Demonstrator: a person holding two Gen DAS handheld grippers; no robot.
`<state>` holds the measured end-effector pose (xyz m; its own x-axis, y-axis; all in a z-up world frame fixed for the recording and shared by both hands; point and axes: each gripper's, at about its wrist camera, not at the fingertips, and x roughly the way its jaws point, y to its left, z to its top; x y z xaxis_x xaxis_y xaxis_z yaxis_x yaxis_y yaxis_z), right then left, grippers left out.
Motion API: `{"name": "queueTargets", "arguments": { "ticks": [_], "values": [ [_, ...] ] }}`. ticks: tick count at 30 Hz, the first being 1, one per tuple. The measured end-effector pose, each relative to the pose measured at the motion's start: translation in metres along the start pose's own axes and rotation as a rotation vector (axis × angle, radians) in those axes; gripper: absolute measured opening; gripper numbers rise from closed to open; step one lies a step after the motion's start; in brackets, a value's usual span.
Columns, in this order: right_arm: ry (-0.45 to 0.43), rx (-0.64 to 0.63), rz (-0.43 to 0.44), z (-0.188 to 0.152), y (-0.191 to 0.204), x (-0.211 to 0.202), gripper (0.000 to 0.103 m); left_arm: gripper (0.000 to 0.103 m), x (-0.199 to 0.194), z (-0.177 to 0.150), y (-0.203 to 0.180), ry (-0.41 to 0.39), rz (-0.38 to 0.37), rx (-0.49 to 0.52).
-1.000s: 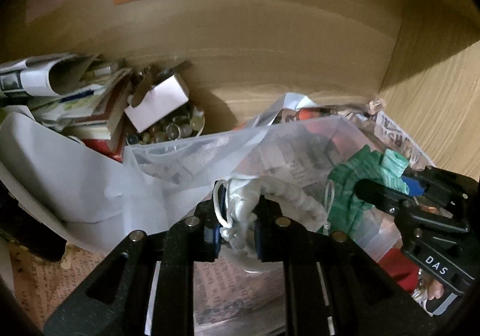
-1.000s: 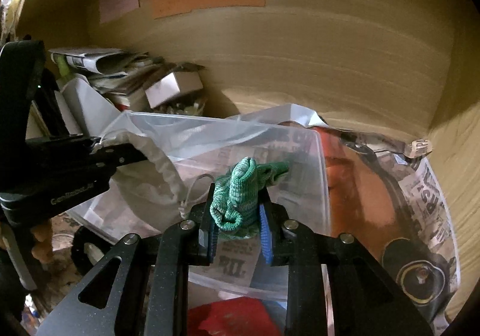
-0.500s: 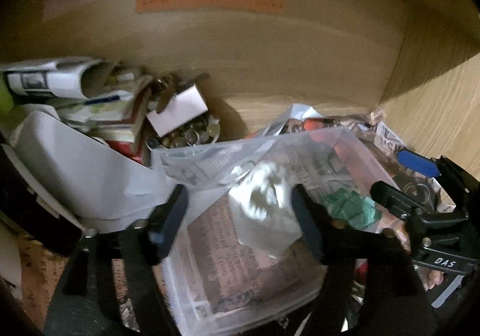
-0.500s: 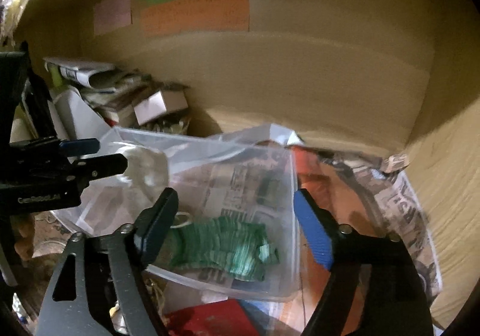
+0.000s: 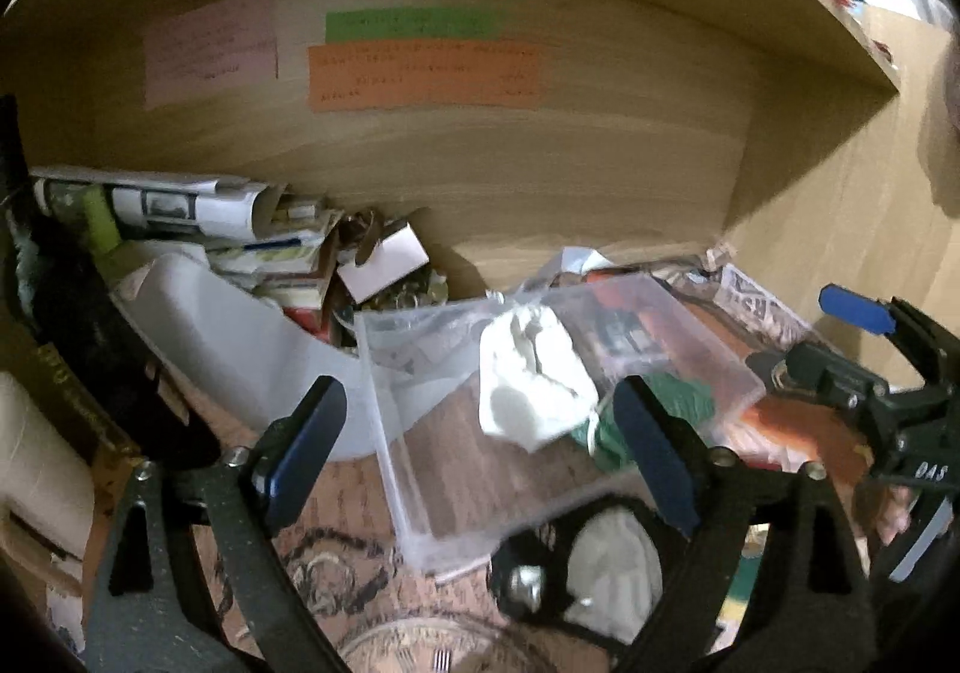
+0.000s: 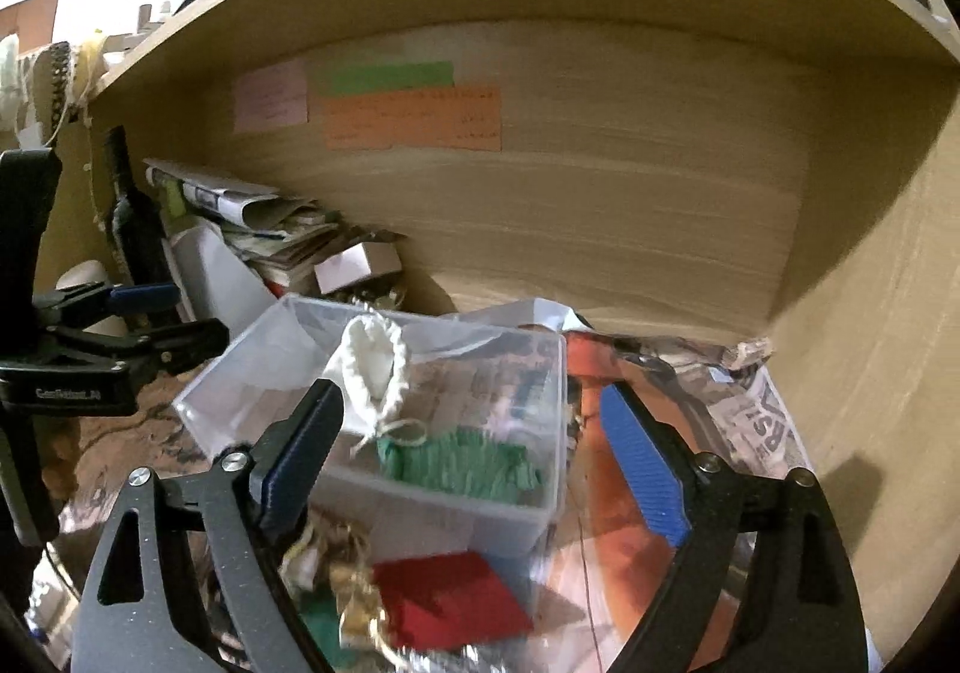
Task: Organize soft objects
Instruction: 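Grasp the black-trimmed pouch with the left tool while the right tool grasps the red felt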
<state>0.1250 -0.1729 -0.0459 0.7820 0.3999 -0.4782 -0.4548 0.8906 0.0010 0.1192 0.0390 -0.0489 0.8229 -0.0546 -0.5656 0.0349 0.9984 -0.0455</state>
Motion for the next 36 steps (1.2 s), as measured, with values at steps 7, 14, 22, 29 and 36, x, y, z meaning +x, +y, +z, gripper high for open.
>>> {"name": "queueTargets", "arguments": {
  "ticks": [7,14,22,29,36],
  "values": [
    [0.059,0.026,-0.002,-0.027,-0.007,-0.005,0.086,0.091,-0.002,-0.031,0.001,0.065,-0.012,-0.006],
    [0.182,0.067,0.014,-0.056,-0.018,0.011,0.086,0.091,0.011,-0.067,-0.004,0.142,-0.015,0.014],
    [0.223,0.126,0.071,-0.072,-0.023,0.006,0.086,0.085,0.042,-0.083,-0.007,0.251,-0.060,-0.021],
    [0.278,0.101,0.095,-0.073,-0.016,0.028,0.086,0.069,0.054,-0.086,-0.015,0.289,-0.110,-0.031],
    [0.327,0.098,0.144,-0.081,-0.014,0.042,0.073,0.041,0.055,-0.088,-0.021,0.289,-0.121,-0.025]
  ]
}}
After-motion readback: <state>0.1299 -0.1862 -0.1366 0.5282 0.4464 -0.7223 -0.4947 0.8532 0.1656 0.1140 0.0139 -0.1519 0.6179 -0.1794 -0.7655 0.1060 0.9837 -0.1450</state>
